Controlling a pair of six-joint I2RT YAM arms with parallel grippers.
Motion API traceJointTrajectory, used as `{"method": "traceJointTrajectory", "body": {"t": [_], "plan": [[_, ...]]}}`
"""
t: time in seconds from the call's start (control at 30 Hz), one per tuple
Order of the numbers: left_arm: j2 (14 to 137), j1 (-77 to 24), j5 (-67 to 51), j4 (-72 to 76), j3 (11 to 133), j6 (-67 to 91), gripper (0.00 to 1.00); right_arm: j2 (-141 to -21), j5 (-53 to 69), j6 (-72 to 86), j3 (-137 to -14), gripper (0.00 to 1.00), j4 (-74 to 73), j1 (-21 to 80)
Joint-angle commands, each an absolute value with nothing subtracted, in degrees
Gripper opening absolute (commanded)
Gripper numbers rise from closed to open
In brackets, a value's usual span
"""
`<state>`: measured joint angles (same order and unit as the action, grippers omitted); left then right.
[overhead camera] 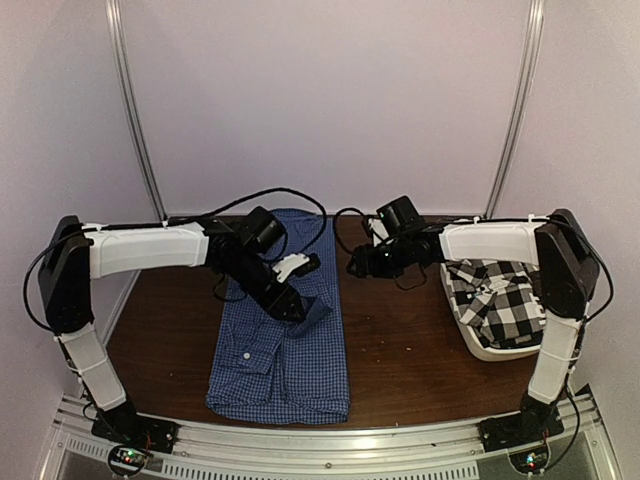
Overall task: Fold and stack the long sleeve shirts
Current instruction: Fold the sleeve at the center of the board, then adjust the rectangle-folded shirt at the center of the board.
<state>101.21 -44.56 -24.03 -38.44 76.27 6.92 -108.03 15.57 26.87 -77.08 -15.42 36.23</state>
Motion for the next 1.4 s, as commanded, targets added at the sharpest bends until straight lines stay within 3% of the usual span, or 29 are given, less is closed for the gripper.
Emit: {"method": "traceJointTrajectory", "body": {"t": [0.0,0.17,0.43,0.63,0.97,1.37], "plan": [[100.90,-46.68,-22.16,-39.86,75.05,6.23,0.53,-105.53,14.99,26.17,-74.82,0.62,-13.48,36.64],[97.19,-46.63,-18.18,-35.75,73.92,12.13,0.64,-105.12,14.02,25.94,-73.23,0.62,-13.42,36.90],[97.57,-42.82,-15.52,-30.37,69.54,25.19,0.57,-103.85,9.79,22.69,-73.07,0.60,-16.13,43.46],[97.26,-38.63,-18.29,-24.47,64.93,30.35,0.54,-103.64,7.88,23.36,-70.76,0.51,-19.02,48.27],[97.05,-35.20,-19.93,-21.02,62.98,31.90,0.54,-104.58,11.11,26.89,-66.86,0.39,-17.43,51.13],[97.21,-34.99,-20.82,-20.59,62.93,31.04,0.53,-106.01,13.43,28.80,-65.95,0.31,-16.44,52.25]]}}
